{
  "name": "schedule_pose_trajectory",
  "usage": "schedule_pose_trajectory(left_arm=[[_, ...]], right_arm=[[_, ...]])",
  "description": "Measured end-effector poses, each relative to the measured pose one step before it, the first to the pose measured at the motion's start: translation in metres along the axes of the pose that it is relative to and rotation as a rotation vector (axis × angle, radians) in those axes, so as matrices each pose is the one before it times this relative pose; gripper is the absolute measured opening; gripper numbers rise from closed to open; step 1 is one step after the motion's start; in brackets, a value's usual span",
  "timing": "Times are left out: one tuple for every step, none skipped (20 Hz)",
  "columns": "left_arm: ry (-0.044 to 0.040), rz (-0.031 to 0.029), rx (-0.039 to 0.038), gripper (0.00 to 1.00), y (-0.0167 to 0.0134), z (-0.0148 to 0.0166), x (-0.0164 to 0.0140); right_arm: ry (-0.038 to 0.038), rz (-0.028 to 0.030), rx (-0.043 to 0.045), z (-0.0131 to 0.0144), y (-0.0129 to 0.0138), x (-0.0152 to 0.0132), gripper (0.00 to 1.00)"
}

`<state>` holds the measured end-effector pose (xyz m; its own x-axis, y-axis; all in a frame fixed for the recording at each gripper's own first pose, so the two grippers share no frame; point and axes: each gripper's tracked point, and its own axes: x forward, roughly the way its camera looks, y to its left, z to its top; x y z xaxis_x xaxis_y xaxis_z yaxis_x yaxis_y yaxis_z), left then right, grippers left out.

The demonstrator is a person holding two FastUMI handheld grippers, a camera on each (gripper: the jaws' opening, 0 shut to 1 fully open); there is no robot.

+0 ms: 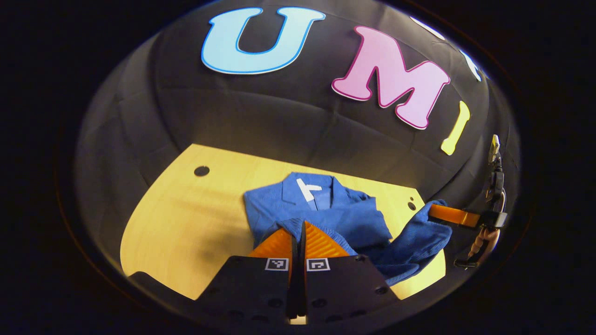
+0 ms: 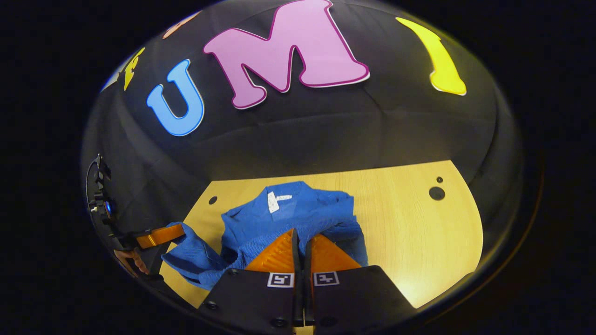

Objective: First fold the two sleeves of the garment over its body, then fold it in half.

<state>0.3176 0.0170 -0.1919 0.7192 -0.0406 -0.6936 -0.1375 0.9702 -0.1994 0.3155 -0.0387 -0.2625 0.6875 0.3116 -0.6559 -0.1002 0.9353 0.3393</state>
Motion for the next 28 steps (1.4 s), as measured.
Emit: schedule_pose_trajectory(left_arm=[[-0.01513, 0.01365, 0.02365, 0.0, 0.00472, 0.0125, 0.01339], [-0.01083, 0.00541, 0.01727, 0.0, 0.00363, 0.00966, 0.01454], [-0.01529, 0.01052, 0.0228, 0.0, 0.00549, 0.01001, 0.01667], [-0.03033, 0.0109, 0.01368, 0.0, 0.00863, 0.00984, 0.01911], [-0.04168, 0.00553, -0.00207, 0.0, 0.00625, 0.0116, 0.02136], [-0.05574, 0.00885, -0.01259, 0.0, 0.00759, 0.01012, 0.02437], [-0.01081, 0.00076, -0.01029, 0.0, 0.00513, -0.00129, 0.02236], [-0.00354, 0.00304, -0.00359, 0.0, 0.00481, -0.00299, 0.01867], [-0.0028, -0.00254, 0.00184, 0.0, 0.0051, -0.00391, 0.01905], [-0.00148, 0.00242, 0.01497, 0.0, 0.00736, -0.00487, 0.01717], [0.00182, -0.00054, 0.02103, 0.0, 0.00613, -0.00671, 0.01649], [0.01161, 0.00824, 0.01813, 0.0, 0.00417, -0.00707, 0.01452], [0.02576, 0.01628, 0.01071, 0.0, 0.00409, -0.00948, 0.0103], [0.01246, 0.01635, 0.00238, 0.0, 0.00532, -0.00763, 0.00542], [0.00584, -0.01025, -0.01547, 0.0, -0.00012, -0.00431, 0.00586], [-0.00389, -0.01994, -0.02808, 0.05, -0.00271, -0.00507, 0.00538], [-0.00695, -0.006, -0.02179, 0.3, -0.00364, 0.0012, -0.00442], [0.00112, 0.0233, 0.00094, 0.55, 0.00467, 0.00079, -0.00392], [0.02768, 0.0396, 0.0227, 0.8, 0.00657, -0.00358, -0.00903], [0.00017, 0.02598, 0.0105, 0.8, 0.00248, 0.00206, -0.0048], [-0.01445, 0.00893, 0.01318, 0.83, -0.00008, 0.00358, -0.00802], [-0.02661, -0.00292, 0.01268, 0.83, -0.0057, 0.00589, -0.00692], [-0.02769, -0.00832, 0.01753, 0.83, -0.0053, 0.00533, -0.01039], [-0.01466, -0.00672, 0.01903, 0.83, -0.00357, 0.00212, -0.01237], [-0.01002, 0.0014, 0.01645, 0.83, -0.00232, 0.00281, -0.01269], [-0.01103, -0.00204, 0.00918, 0.83, -0.00347, 0.00302, -0.00991], [-0.02045, -0.01066, -0.00017, 0.83, -0.00615, 0.00545, -0.01128], [-0.02588, -0.0144, -0.0021, 0.83, -0.00761, 0.00618, -0.01336]], right_arm=[[-0.01992, -0.00202, -0.00347, 0.01255, -0.00161, 0.01402, 0.01], [-0.01929, -0.00029, -0.00167, 0.01277, -0.00236, 0.01511, 0.01], [-0.00978, 0.00133, -0.00584, 0.00818, -0.00204, 0.01476, 0.01], [-0.01643, 0.00321, -0.01748, 0.01024, -0.00512, 0.01509, 0.01], [-0.0301, -0.01847, -0.02104, 0.00899, -0.00956, 0.01701, 0.01], [-0.02128, -0.0174, -0.00845, 0.00651, -0.01216, 0.01739, 0.01], [-0.01482, -0.01181, 0.00062, 0.00179, -0.0088, 0.0168, 0.01], [-0.00931, -0.01622, 0.00667, -0.00026, -0.00992, 0.01724, 0.0], [-0.00662, -0.00958, 0.00518, -0.00435, -0.00576, 0.01698, 0.01], [0.00306, -0.01316, -0.0078, -0.00743, -0.00651, 0.01637, 0.01], [0.00642, -0.01051, -0.01402, -0.00661, -0.00605, 0.01378, 0.01], [0.00467, -0.01274, -0.00927, -0.0069, -0.00414, 0.01558, 0.01], [0.00821, -0.01819, 0.00181, -0.0095, -0.00249, 0.0146, 0.01], [0.01957, -0.01895, 0.00852, -0.01227, -0.00306, 0.01224, 0.01], [0.0303, -0.00311, 0.01231, -0.01495, -0.00003, 0.0085, 0.0], [0.0312, -0.00268, -0.00526, -0.0132, -0.00119, 0.00527, 0.18], [0.00515, -0.01462, -0.01598, -0.00755, -0.0024, -0.00139, 0.23], [-0.01899, -0.01344, -0.01368, -0.0006, -0.00023, -0.00064, 0.49], [-0.01969, -0.02089, -0.0086, -0.00073, -0.00432, -0.00309, 0.74], [-0.01264, -0.00903, -0.001, 0.00145, 0.0004, -0.00739, 1.0], [-0.0204, -0.01187, 0.00284, 0.00279, 0.00095, -0.00569, 1.0], [-0.01851, -0.01174, 0.00221, 0.00334, -0.00029, -0.00979, 0.99], [-0.02455, -0.01106, 0.00065, 0.00501, -0.00292, -0.00782, 0.99], [-0.02396, -0.01601, -0.00316, 0.00471, -0.00237, -0.01051, 0.99], [-0.02819, -0.01452, -0.00421, 0.00567, -0.00379, -0.013, 0.99], [-0.0246, -0.01336, -0.00782, 0.0061, 0.00013, -0.01216, 0.99], [-0.01817, -0.01216, -0.01437, 0.00483, 0.00069, -0.0117, 0.99], [-0.0195, -0.01131, -0.01773, 0.00504, -0.00143, -0.0135, 0.99]])
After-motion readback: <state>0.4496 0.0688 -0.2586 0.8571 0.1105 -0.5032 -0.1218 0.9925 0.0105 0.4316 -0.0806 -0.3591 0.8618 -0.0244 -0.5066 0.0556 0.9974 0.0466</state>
